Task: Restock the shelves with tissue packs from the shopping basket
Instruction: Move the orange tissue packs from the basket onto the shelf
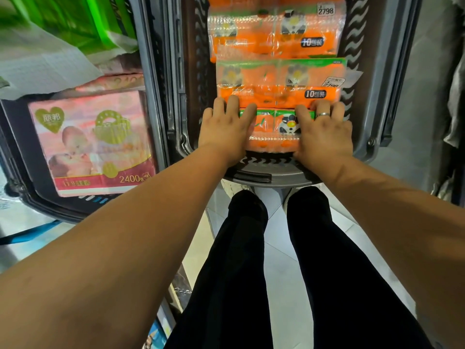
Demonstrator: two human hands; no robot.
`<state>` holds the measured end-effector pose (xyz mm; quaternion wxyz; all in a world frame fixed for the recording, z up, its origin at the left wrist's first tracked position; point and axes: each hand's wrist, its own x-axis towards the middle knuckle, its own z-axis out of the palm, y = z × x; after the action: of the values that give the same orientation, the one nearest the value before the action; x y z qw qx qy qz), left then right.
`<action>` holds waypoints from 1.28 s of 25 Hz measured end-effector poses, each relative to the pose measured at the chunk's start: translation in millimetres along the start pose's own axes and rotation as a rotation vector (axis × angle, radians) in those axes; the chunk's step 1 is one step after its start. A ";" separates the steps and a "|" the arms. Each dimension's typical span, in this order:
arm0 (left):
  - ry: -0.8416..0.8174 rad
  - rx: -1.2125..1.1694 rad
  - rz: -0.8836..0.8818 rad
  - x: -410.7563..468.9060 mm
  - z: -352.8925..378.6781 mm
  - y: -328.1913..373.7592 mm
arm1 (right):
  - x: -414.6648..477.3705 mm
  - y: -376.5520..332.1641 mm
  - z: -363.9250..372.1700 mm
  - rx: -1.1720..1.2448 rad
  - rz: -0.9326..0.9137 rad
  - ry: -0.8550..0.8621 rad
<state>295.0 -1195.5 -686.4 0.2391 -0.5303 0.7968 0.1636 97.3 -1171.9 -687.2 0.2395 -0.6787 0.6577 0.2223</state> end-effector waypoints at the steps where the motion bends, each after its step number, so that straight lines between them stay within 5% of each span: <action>1: 0.006 -0.002 0.000 -1.5 -0.3 -0.2 | -1.3 0.8 -0.7 0.004 -0.008 0.011; 15: 0.031 -0.061 0.077 -71.8 -59.1 -10.2 | -68.4 1.5 -56.1 0.093 -0.112 0.044; 25: 0.010 -0.602 0.099 -112.2 -123.4 -50.1 | -107.3 15.9 -140.4 0.256 -0.151 0.011; 32: 0.085 -0.666 0.102 -116.6 -180.2 -49.5 | -125.6 33.1 -172.4 0.504 -0.139 0.119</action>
<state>341.0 -1217.8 -472.1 0.0109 -0.5450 0.7343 0.4046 57.3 -1180.3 -475.3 0.3767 -0.6531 0.6569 -0.0058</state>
